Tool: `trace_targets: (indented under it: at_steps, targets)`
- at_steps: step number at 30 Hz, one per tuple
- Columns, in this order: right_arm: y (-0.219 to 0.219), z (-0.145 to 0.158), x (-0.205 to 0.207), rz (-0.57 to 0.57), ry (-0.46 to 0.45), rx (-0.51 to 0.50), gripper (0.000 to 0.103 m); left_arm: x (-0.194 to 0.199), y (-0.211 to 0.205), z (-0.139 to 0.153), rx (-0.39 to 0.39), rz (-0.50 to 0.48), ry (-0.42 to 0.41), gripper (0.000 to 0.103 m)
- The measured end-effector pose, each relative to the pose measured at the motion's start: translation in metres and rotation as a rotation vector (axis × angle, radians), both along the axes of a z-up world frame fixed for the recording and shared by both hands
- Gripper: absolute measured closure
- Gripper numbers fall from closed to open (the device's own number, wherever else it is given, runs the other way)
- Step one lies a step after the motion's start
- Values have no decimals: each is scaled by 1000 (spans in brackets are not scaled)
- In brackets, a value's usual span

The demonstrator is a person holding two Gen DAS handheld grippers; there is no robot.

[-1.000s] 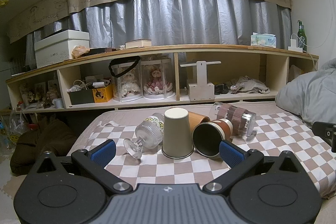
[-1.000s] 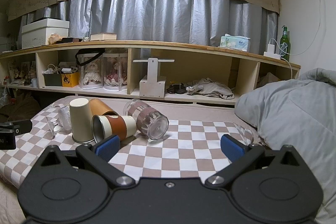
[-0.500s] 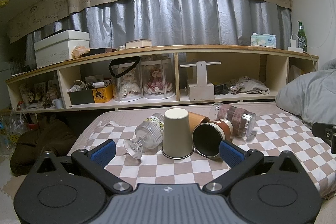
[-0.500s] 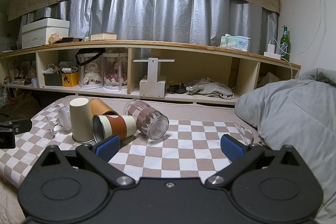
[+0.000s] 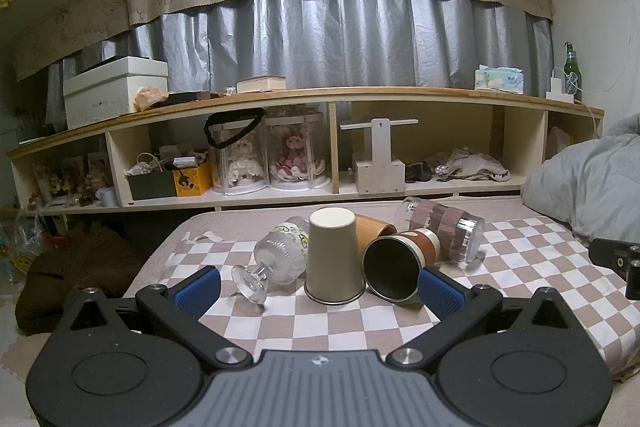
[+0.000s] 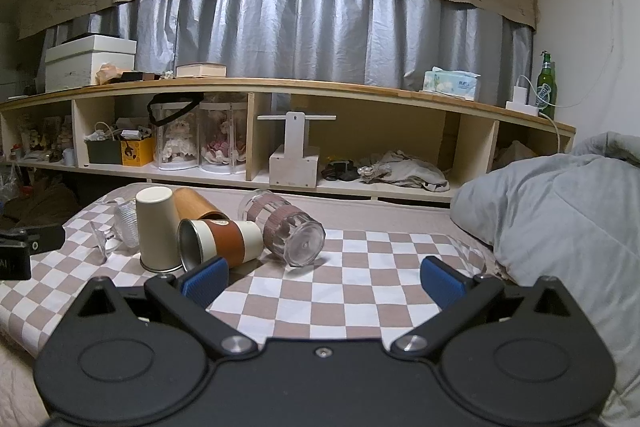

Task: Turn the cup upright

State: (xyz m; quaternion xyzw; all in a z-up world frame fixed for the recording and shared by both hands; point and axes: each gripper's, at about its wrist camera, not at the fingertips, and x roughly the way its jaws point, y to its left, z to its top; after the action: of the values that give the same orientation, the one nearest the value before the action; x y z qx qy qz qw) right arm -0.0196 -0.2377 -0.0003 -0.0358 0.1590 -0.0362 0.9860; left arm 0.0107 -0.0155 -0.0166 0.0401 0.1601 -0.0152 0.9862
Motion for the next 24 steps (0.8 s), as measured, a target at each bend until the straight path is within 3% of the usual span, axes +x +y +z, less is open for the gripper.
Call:
trace_targets:
  at_steps: [6, 10, 16, 19, 24]
  targets:
    - [6, -3, 0, -7, 5, 2, 0, -2, 5, 5, 7, 9, -12, 0]
    - [4, -6, 2, 4, 6, 6, 0, 1, 13, 7, -29, 0, -29, 0]
    - [5, 0, 9, 19, 31, 45, 0, 14, 28, 9, -49, 70, -27, 0]
    - [3, 4, 12, 11, 25, 25, 0, 28, 32, 10, -19, 105, -4, 0]
    - [-2, 16, 30, -17, 17, 34, 0, 54, 40, 14, 42, 137, -48, 0]
